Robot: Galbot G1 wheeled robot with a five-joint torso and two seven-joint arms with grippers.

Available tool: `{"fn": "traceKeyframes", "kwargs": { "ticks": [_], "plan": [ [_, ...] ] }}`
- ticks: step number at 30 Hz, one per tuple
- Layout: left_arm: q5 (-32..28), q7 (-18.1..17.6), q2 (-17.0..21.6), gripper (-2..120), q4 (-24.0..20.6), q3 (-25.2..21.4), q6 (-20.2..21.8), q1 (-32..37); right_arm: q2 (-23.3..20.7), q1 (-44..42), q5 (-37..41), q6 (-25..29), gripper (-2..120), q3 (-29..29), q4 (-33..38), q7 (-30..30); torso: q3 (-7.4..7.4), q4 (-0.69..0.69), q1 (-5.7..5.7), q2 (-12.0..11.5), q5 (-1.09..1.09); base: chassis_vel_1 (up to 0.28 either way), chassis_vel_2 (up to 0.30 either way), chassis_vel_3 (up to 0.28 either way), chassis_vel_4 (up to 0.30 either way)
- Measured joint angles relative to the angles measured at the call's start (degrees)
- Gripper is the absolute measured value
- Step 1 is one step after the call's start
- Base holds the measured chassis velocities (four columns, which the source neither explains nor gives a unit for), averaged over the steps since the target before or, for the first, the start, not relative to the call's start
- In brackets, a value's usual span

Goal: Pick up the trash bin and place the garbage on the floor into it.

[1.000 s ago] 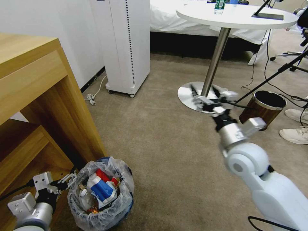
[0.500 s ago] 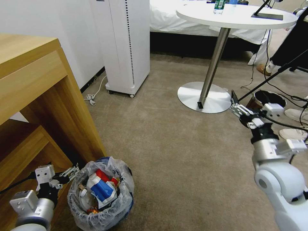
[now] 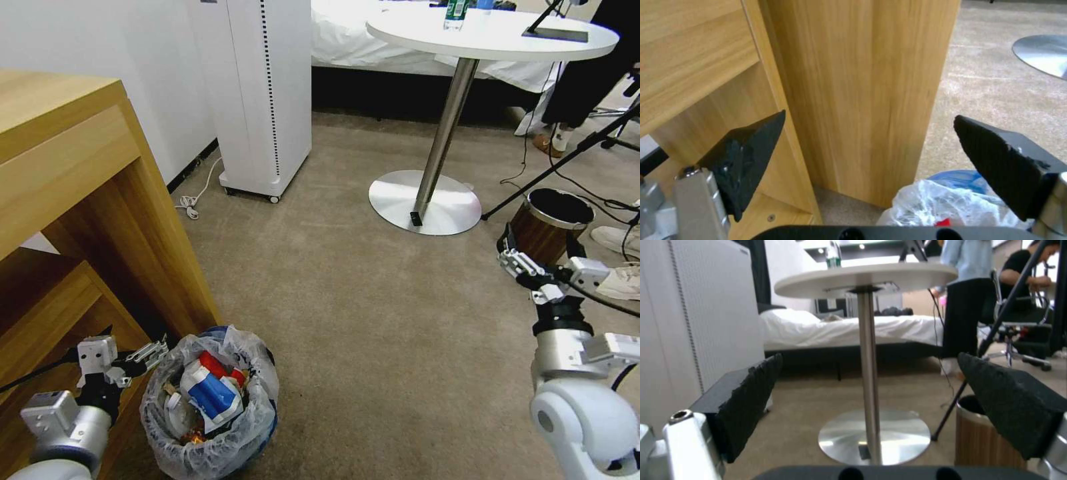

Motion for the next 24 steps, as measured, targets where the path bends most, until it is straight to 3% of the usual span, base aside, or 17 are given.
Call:
{"fn": "traceKeyframes", "kwargs": {
  "ticks": [7, 14, 24],
  "plan": [
    [0.3, -0.1, -0.7, 100, 2.4, 0.1, -2.1, -0.4, 1.9, -0.2, -0.7, 1.1, 100, -1.3, -1.4, 0.3, 0.0, 0.01, 0.0, 0.0, 0.01, 0.0, 0.0, 0.0, 0.0],
    [-1.3, 4.0, -0.5, 100, 5.6, -0.1, -5.3, -1.2, 2.9, -0.5, -0.7, 2.0, 100, -2.2, -2.1, 0.1, 0.0, 0.0, 0.0, 0.0, 0.01, 0.0, 0.0, 0.0, 0.0],
    [-1.8, 5.0, -0.2, 100, 7.0, 0.1, -5.3, -2.3, 3.3, -0.4, -0.6, 2.3, 100, -3.1, -3.6, -0.5, 0.0, 0.0, 0.0, 0.0, 0.01, 0.0, 0.0, 0.0, 0.0]
  ]
}}
